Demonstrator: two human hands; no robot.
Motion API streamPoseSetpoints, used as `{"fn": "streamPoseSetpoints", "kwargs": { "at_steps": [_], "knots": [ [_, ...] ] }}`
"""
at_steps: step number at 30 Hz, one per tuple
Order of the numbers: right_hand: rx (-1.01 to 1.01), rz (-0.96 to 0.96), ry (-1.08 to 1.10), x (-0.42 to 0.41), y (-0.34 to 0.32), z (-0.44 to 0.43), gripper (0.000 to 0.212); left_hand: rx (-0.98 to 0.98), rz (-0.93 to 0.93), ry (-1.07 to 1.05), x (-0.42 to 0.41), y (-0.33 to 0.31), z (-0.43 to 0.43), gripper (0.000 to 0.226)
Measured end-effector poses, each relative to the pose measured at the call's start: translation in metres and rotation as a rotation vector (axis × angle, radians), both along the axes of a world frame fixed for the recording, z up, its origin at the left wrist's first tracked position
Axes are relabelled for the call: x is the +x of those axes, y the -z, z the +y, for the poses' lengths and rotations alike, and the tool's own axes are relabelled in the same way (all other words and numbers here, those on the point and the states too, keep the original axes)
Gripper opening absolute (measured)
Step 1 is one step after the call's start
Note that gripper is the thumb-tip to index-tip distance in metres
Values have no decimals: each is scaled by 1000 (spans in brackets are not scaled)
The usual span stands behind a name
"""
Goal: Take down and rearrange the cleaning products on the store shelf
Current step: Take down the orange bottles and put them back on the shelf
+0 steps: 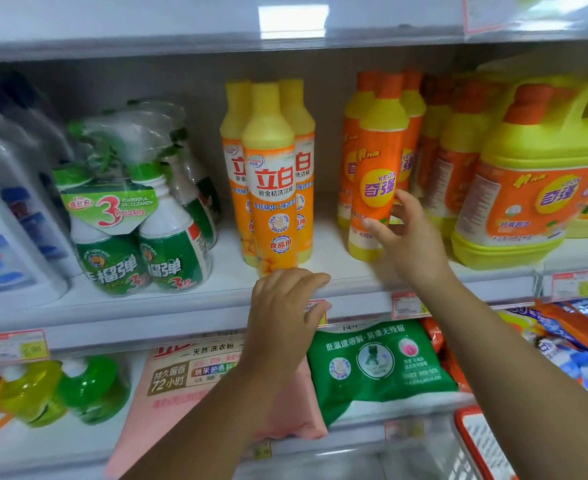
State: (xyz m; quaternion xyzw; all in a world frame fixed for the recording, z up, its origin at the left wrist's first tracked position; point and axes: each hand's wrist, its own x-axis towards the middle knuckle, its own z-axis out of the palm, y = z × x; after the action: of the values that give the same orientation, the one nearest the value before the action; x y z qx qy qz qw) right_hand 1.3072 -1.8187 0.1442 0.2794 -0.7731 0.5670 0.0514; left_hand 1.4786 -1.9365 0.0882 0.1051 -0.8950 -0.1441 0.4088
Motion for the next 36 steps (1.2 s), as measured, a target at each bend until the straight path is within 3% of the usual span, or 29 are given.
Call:
{"fn": "streamPoseSetpoints", "kwargs": {
  "at_steps": [6, 9, 15, 20, 23, 25, 29, 31, 32, 36],
  "knots": [
    [112, 44, -37, -11, 9, -11, 67, 13, -24, 8, 1, 0, 0, 30],
    [255, 89, 45, -4, 11, -11, 74, 44, -42, 19, 2, -4, 1, 32],
    [36, 363, 57, 49, 3, 37, 53, -27, -25, 58, 24, -8, 23, 42],
    [15, 94, 7, 91, 19, 90, 42, -81, -243, 221, 57, 19, 63, 45],
    [168, -114, 30, 113, 72, 131, 40, -32, -544, 321, 93, 55, 85, 52],
    [374, -275, -6, 131, 113, 159, 44, 28, -755, 365, 119, 79, 94, 58],
    [843, -620, -243, 166, 183, 199, 84, -21, -1039, 375, 160, 112, 100, 63],
    [847, -673, -302, 182, 207, 200, 108, -17, -1135, 383, 173, 120, 100, 65],
    [819, -646, -317, 189, 220, 196, 111, -5, -1173, 382, 177, 123, 98, 66],
    [637, -551, -132, 217, 239, 165, 66, 78, -1231, 351, 185, 129, 93, 70]
  ]
}}
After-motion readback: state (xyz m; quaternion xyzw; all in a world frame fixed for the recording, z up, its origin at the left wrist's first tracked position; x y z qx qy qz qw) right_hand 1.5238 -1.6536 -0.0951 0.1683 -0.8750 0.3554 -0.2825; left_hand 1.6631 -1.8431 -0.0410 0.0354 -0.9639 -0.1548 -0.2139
